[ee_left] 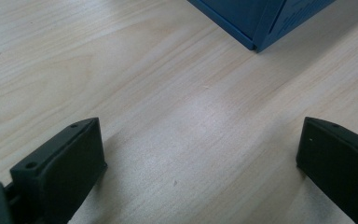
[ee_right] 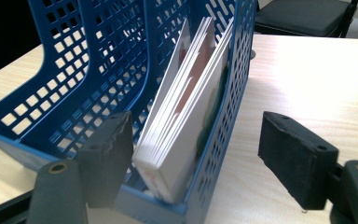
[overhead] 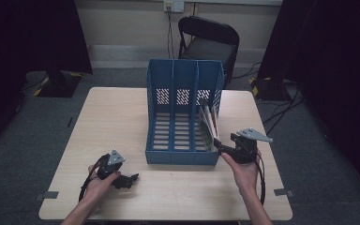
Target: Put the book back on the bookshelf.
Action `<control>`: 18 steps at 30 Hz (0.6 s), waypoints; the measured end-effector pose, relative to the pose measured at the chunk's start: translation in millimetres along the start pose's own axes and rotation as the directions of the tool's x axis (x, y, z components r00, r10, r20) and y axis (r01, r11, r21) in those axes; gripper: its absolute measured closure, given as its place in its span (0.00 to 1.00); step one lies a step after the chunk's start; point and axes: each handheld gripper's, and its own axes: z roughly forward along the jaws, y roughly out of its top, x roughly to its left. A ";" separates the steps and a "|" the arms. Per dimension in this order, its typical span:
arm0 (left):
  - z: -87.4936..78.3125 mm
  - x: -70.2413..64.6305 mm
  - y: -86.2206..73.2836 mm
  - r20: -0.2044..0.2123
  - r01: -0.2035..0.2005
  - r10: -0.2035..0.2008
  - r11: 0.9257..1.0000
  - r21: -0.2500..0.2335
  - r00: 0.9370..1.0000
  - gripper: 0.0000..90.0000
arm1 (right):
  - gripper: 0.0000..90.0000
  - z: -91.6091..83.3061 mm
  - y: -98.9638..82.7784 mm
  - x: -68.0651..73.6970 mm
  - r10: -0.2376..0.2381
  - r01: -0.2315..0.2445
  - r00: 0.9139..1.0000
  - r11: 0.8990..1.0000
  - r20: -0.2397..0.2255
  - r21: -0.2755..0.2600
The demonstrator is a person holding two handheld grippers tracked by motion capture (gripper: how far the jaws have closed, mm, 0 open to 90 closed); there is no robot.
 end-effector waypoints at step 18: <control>-0.4 -0.4 -0.2 -0.004 0.001 -0.001 1.000 0.002 1.000 0.00 | 0.22 -23.0 -42.6 -14.0 -0.011 0.016 0.998 0.997 -0.058 0.078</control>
